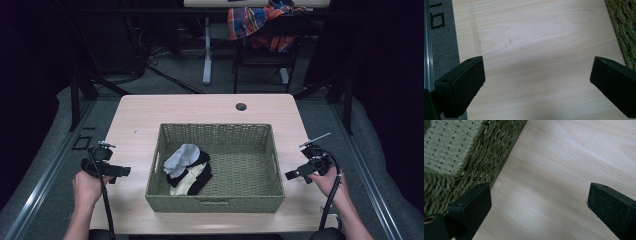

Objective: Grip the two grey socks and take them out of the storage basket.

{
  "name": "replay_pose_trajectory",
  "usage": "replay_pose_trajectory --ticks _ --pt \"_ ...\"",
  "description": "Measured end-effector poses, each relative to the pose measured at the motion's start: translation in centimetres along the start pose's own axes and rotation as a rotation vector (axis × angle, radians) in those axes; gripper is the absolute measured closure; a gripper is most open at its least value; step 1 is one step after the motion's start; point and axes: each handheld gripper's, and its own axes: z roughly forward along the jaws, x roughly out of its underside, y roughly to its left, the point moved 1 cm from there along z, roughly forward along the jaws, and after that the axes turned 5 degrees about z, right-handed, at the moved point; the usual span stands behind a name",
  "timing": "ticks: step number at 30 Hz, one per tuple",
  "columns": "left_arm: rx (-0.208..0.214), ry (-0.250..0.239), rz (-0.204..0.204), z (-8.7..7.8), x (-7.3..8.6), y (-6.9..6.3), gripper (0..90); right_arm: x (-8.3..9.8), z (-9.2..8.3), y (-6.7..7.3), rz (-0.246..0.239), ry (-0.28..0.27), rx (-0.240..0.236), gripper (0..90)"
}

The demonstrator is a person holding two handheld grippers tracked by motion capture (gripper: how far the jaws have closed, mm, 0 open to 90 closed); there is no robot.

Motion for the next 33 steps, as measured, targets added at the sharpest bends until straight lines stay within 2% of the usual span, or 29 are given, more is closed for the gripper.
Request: replay_pose_trajectory --ticks 1,3,5,6,7,9,10,13,14,16,17,21,22,23,25,26,27,31,33 --pt "-0.001 -0.002 0.006 -0.1 -0.1 -0.1 0.1 0.0 0.0 0.1 0.008 -0.012 0.004 5.4" --pt "-0.009 0.001 0.008 -0.2 -0.2 -0.3 0.1 0.0 0.0 0.0 -0.005 -0.001 0.007 5.3" --pt "-0.007 0.009 0.007 -0.5 -0.4 -0.6 0.1 0.2 0.1 0.0 0.018 -0.006 0.002 5.2" --pt "-0.011 0.009 0.006 -0.7 -0.6 -0.8 0.1 0.2 0.0 -0.1 0.004 0.015 0.012 5.1" --pt "-0.008 0.000 0.021 -1.1 -1.1 -1.3 0.1 0.4 -0.1 -0.2 0.025 -0.018 0.011 5.2" --pt "-0.010 0.001 0.035 -1.4 -1.3 -1.5 0.1 0.4 -0.1 -0.2 0.027 -0.016 -0.001 5.2" --pt "-0.008 -0.005 0.044 -1.6 -1.6 -1.9 0.1 0.4 -0.2 -0.3 0.013 0.003 -0.001 5.2" --pt "-0.008 -0.018 0.072 -2.3 -2.2 -2.5 0.0 0.4 0.0 -0.2 0.025 -0.017 0.009 5.0" --pt "0.004 -0.028 0.081 -2.7 -2.3 -2.8 0.0 0.3 0.0 -0.1 0.009 -0.010 0.001 4.9" --pt "0.009 -0.035 0.082 -3.1 -2.3 -3.0 0.0 0.2 0.0 0.0 0.006 -0.001 -0.005 4.9" --pt "0.016 -0.051 0.081 -3.7 -2.4 -3.1 0.0 0.2 0.2 0.1 0.020 -0.019 -0.008 4.9" --pt "0.029 -0.076 0.081 -4.5 -2.7 -3.4 0.0 -0.1 0.4 -0.1 0.007 0.009 -0.012 4.9" --pt "0.031 -0.091 0.090 -5.2 -2.9 -3.8 0.0 -0.2 0.5 0.0 0.006 0.000 -0.013 5.0" --pt "0.031 -0.091 0.090 -5.2 -2.9 -3.8 0.0 -0.2 0.5 0.0 0.006 0.000 -0.013 5.0" --pt "0.047 -0.116 0.109 -6.1 -3.4 -4.6 0.0 -0.3 0.6 0.4 0.007 -0.002 -0.008 5.1" --pt "0.047 -0.116 0.109 -6.1 -3.4 -4.6 0.0 -0.3 0.6 0.4 0.007 -0.002 -0.008 5.1" --pt "0.053 -0.122 0.120 -6.4 -3.7 -5.1 0.0 -0.4 0.5 0.3 -0.010 0.017 -0.011 5.1" --pt "0.083 -0.142 0.163 -7.3 -4.8 -6.5 0.0 -0.1 0.5 0.2 0.006 0.005 -0.006 5.1" --pt "0.088 -0.141 0.171 -7.4 -5.1 -6.8 0.0 -0.1 0.5 0.2 0.004 0.009 -0.014 5.1"
